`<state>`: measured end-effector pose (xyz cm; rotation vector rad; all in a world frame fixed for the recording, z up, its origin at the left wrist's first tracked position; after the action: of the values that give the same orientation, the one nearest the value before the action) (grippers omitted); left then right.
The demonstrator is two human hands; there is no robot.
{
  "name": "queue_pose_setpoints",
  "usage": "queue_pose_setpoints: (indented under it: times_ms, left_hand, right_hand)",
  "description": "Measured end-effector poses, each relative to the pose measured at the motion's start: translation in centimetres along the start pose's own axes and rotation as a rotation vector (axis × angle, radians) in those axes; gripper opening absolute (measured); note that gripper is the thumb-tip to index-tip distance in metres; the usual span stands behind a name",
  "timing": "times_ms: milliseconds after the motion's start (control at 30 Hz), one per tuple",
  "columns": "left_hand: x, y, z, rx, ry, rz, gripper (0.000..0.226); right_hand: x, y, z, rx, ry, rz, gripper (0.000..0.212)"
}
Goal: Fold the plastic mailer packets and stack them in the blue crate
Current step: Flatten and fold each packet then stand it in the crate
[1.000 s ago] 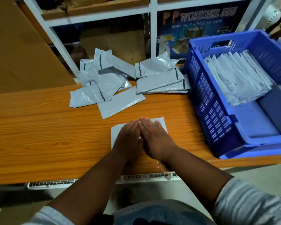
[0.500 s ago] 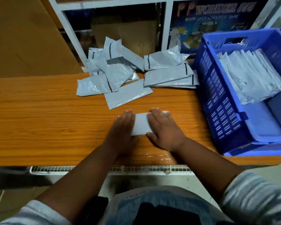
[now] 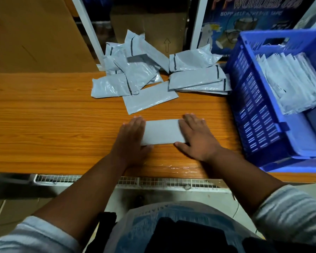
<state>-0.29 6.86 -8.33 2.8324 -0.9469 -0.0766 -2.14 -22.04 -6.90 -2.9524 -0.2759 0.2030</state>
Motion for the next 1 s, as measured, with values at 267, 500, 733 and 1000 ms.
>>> queue_pose_setpoints:
  times_ms: [267,500,733,1000]
  left_hand:
    - [2.3,0.6,0.2,-0.066,-0.006,0.018,0.1]
    - [5.6,-0.3,-4.5,0.112,-0.14,0.073,0.114]
    - [10.4,0.2,-12.5,-0.055,0.091,0.184,0.11]
    - [20.3,5.1,-22.9,-0.015,0.235,0.464,0.104]
  right_hand:
    - [4.2,-4.0,-0.1,-0.01,-0.106,-0.101,0.106]
    - [5.3,-4.4,-4.2,-0.045,-0.181,-0.054,0.106]
    - [6.8,-2.5,-13.7,-0.028,-0.02,0.043,0.118]
    - [4.4,2.5,-26.3,0.143,0.252,0.325,0.045]
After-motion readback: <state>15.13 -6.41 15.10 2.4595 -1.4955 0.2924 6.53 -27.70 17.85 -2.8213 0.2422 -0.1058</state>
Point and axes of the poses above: each hand's wrist, its own x-axis towards the middle knuckle, its own z-axis out of the palm, y = z × x, the point moved 3 cm from there along x, towards the middle knuckle, and after that the axes turned 9 degrees about z, right-handed, at the moved point
